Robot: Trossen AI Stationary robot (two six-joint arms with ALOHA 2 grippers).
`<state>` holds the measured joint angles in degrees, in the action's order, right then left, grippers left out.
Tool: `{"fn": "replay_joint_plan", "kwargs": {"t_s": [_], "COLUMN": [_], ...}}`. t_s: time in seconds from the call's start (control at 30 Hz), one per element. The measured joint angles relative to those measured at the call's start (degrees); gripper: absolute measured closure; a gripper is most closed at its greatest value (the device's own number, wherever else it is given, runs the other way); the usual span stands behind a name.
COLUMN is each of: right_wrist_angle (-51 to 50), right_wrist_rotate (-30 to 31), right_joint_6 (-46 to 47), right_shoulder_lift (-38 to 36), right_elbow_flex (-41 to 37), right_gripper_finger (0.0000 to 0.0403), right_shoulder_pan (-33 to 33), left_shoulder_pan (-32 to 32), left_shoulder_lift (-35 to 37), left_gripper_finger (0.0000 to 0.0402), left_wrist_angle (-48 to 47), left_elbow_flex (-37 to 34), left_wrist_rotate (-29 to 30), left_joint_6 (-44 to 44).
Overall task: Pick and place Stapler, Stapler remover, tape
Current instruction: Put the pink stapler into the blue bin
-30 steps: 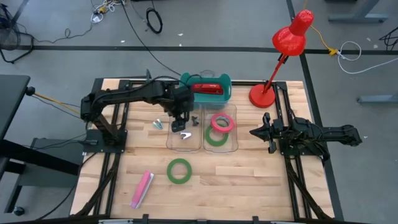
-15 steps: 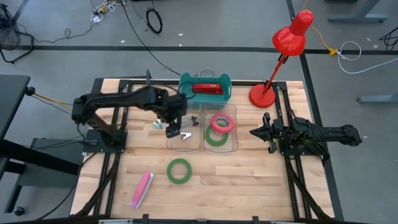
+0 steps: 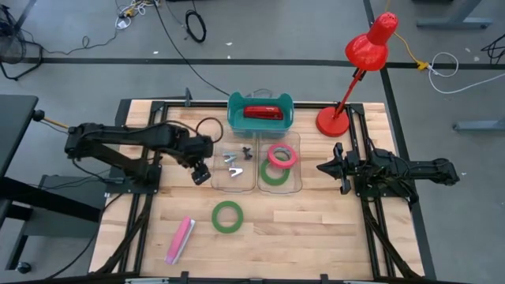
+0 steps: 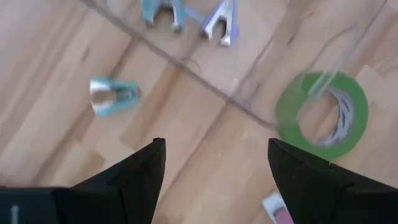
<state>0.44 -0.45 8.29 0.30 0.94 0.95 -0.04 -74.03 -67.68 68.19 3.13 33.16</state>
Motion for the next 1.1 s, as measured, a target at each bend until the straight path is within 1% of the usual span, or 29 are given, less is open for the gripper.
{"fn": "replay_joint_plan", "kwargs": {"t_s": [0.13, 0.23, 0.33, 0.43, 0.53, 0.7, 1.1], "right_wrist_angle": [0.0, 0.0, 0.0, 0.0, 0.0, 0.0, 0.0], "right_wrist_rotate": [0.0, 0.0, 0.0, 0.0, 0.0, 0.0, 0.0], "right_joint_6": [0.0, 0.0, 0.0, 0.0, 0.0, 0.0, 0.0], "right_shoulder_lift": [0.0, 0.0, 0.0, 0.0, 0.0, 0.0, 0.0], "right_elbow_flex": [0.0, 0.0, 0.0, 0.0, 0.0, 0.0, 0.0], "right_gripper_finger": [0.0396, 0.0396, 0.0396, 0.0396, 0.0396, 0.0396, 0.0396], "right_shoulder_pan": [0.0, 0.0, 0.0, 0.0, 0.0, 0.0, 0.0], "left_shoulder_pan": [-4.0, -7.6, -11.5, -15.0, -18.2, -22.8, -35.2], "left_shoulder_lift": [2.2, 2.9, 3.0, 3.0, 3.0, 3.0, 2.3], "left_gripper_finger": [0.0116, 0.0116, 0.0116, 0.0116, 0.0116, 0.0116, 0.0116], "left_wrist_angle": [-0.1, -0.1, -0.2, -0.3, -0.3, -0.3, -0.2], "left_elbow_flex": [-2.1, -3.0, -3.1, -3.1, -3.1, -3.1, -3.0], "left_wrist_rotate": [0.9, 1.9, 1.8, 1.7, 1.1, -0.4, 0.1], "left_joint_6": [4.8, 5.2, 4.2, 6.7, 11.8, 23.5, 47.6]}}
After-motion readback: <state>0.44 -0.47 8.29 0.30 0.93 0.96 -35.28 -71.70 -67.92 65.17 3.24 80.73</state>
